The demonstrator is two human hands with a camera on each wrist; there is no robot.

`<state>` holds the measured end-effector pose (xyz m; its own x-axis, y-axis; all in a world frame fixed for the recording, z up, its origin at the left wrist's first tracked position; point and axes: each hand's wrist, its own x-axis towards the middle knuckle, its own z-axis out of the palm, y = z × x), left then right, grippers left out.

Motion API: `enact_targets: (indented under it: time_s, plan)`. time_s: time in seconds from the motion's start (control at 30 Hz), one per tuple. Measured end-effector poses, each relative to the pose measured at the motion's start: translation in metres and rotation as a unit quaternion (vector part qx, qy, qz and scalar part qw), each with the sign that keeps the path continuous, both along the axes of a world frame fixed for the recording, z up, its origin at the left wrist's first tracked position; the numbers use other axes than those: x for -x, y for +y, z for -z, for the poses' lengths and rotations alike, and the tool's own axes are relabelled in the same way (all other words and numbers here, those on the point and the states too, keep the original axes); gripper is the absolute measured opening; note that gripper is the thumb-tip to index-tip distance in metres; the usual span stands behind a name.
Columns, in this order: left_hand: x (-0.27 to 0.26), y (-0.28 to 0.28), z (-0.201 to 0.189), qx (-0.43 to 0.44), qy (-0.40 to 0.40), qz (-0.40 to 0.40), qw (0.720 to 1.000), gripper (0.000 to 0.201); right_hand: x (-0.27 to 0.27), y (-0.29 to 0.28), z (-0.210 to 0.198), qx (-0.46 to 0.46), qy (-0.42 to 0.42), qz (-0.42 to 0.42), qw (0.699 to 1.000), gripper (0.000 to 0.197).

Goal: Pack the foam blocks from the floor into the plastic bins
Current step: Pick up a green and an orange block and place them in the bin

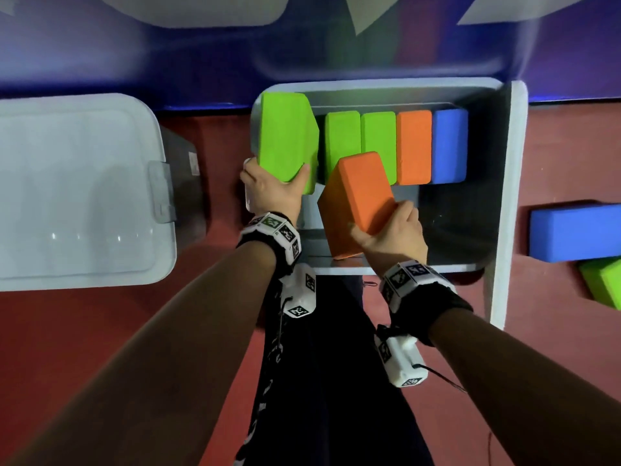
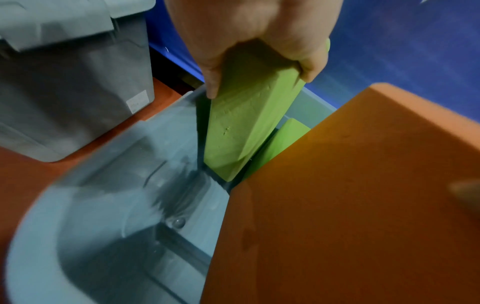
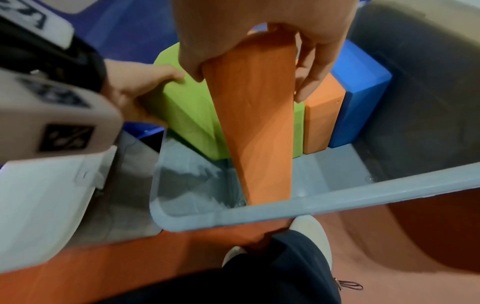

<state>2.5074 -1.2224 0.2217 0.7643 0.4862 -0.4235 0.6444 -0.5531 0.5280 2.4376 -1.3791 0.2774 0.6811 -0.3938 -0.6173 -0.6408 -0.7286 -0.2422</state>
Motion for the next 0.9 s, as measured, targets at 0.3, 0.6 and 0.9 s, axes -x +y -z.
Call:
enact_targets:
  time_s: [0.3, 0.6, 0.9]
  plan:
    - [-0.026, -0.021, 0.062, 0.06, 0.031, -0.047, 0.997, 0.085, 0.01, -0.013, 0.016, 0.002, 0.008, -0.018, 1.0, 0.071]
    - [-0.031, -0.029, 0.092, 0.121, 0.131, -0.003, 0.984, 0.094, 0.019, -0.014, 0.042, -0.071, 0.133, -0.054, 0.987, 0.078]
    - [-0.035, -0.007, 0.141, 0.24, 0.216, 0.018, 0.946, 0.094, 0.016, -0.014, 0.077, -0.085, 0.151, -0.063, 0.983, 0.079]
